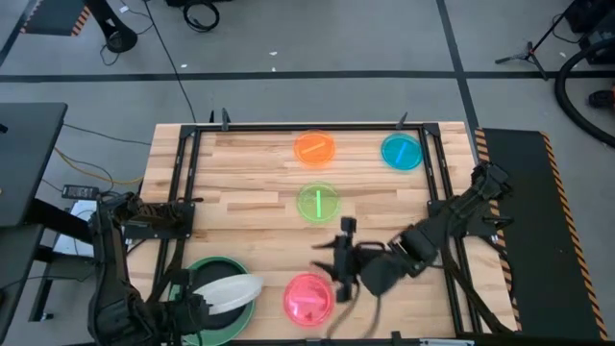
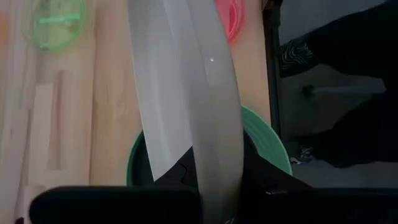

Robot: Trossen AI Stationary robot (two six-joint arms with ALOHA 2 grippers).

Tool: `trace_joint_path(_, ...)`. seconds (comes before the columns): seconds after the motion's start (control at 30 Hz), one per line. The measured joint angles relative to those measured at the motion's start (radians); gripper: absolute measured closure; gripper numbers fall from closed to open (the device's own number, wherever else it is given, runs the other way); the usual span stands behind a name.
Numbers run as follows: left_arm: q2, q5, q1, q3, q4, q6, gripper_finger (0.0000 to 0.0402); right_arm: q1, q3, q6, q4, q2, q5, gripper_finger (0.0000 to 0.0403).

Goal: Stack plastic plates
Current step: Stack the white plate on top of the black plate

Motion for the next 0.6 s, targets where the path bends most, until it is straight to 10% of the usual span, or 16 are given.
trace_joint_path(0.6, 0.046, -0.087, -0.068, 0.0, 0.077, 0.016, 0.0347, -0.118, 0.0, -0.082, -0.01, 0.0, -0.083, 0.0187)
